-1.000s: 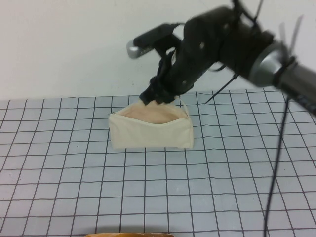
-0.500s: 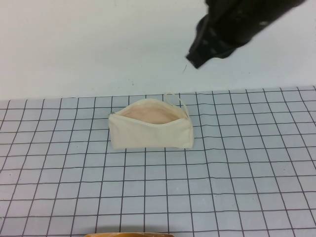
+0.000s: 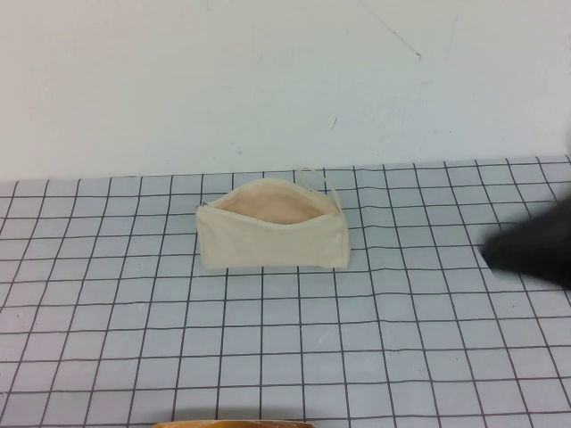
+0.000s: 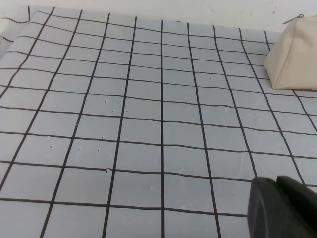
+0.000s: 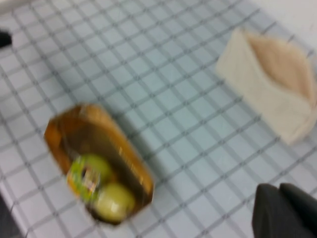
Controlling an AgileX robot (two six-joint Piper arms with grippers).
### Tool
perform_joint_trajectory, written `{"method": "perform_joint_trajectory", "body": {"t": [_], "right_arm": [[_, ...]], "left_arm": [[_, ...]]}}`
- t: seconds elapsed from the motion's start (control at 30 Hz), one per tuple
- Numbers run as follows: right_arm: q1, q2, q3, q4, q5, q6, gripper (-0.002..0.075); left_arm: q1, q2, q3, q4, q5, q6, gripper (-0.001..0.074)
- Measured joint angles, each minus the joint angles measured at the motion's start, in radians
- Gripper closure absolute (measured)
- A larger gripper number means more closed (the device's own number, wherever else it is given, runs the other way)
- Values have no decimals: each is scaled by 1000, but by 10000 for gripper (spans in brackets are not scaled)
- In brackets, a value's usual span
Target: Put eraser into pencil case
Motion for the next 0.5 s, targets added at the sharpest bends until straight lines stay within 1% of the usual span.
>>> {"method": "perform_joint_trajectory", "body": {"t": [0.13, 0.27, 0.33, 0.4, 0.5], "right_arm": [[0, -135, 155, -4, 22, -4, 727], [0, -246, 256, -96, 127, 79, 727], [0, -310, 302, -122, 139, 101, 727], [0, -377, 344, -131, 118, 104, 727], [0, -494, 425, -155, 15, 95, 727]], "left_arm": [[0, 0, 0, 0, 0, 0, 736], [0, 0, 0, 0, 0, 0, 736], [0, 0, 0, 0, 0, 0, 736], [0, 0, 0, 0, 0, 0, 736], [0, 0, 0, 0, 0, 0, 736]]}}
